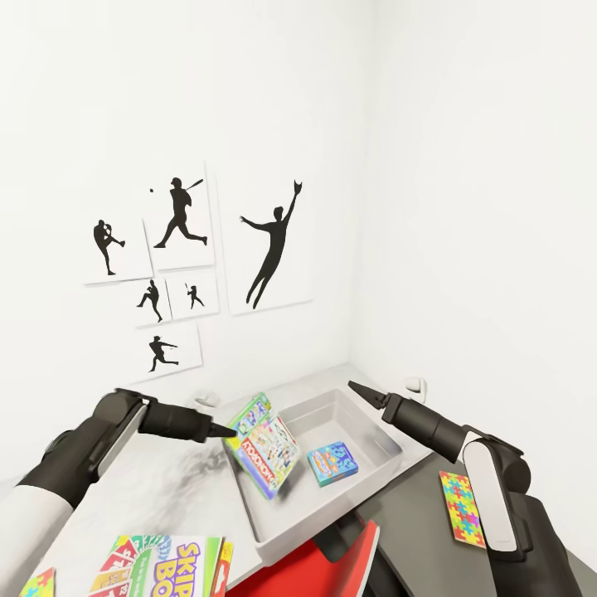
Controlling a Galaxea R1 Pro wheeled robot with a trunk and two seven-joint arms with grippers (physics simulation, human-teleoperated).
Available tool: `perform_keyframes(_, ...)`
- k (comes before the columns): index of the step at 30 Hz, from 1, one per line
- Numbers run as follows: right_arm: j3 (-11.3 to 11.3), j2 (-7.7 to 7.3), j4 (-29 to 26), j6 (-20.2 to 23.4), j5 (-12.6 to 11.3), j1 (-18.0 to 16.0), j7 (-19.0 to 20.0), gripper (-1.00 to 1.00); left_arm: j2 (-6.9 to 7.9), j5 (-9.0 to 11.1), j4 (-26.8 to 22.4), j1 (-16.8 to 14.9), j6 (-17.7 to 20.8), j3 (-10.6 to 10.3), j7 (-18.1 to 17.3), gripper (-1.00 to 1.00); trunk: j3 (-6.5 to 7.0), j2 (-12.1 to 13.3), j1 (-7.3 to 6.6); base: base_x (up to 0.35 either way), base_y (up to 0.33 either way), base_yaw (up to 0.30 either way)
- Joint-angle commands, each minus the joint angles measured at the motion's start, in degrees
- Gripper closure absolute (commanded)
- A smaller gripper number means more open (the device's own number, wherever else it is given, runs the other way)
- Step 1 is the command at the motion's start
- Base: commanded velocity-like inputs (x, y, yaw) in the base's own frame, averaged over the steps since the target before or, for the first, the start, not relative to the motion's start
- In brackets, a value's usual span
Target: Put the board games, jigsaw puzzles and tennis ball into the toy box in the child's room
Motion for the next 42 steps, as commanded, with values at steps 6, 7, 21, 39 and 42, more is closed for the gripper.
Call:
perform_keyframes(6, -0.26, 0.10, -0.03, 0.31, 0.03, -0.03, 0.27, -1.00, -0.92, 0.07, -0.61, -0.04, 0.22, -1.19, -0.09, 1.00, -0.03, -0.05, 0.02, 0.000, 0.000, 0.000)
perform_keyframes(7, -0.34, 0.10, -0.03, 0.31, 0.03, -0.03, 0.30, -1.00, -1.04, 0.05, -0.74, -0.05, 0.21, -1.98, -0.10, 1.00, -0.03, -0.05, 0.02, 0.000, 0.000, 0.000)
perform_keyframes(21, -0.55, 0.13, -0.12, 0.22, 0.03, -0.03, -0.19, -1.00, -1.18, -0.51, -1.19, -1.65, 0.26, -6.09, -0.16, 1.00, -0.17, -0.05, 0.02, 0.000, 0.000, 0.000)
perform_keyframes(39, -0.47, 0.13, -0.12, 0.22, 0.03, -0.03, -0.21, -1.00, -1.25, -1.56, -1.29, -3.55, 0.32, -7.01, -0.21, 1.00, -1.77, -0.05, 0.02, 0.000, 0.000, 0.000)
perform_keyframes(42, -0.47, 0.13, -0.12, 0.23, 0.03, -0.03, -0.20, -1.00, -1.26, -1.56, -1.29, -4.11, 0.38, -8.33, -0.23, 1.00, -2.05, -0.05, 0.02, 0.000, 0.000, 0.000)
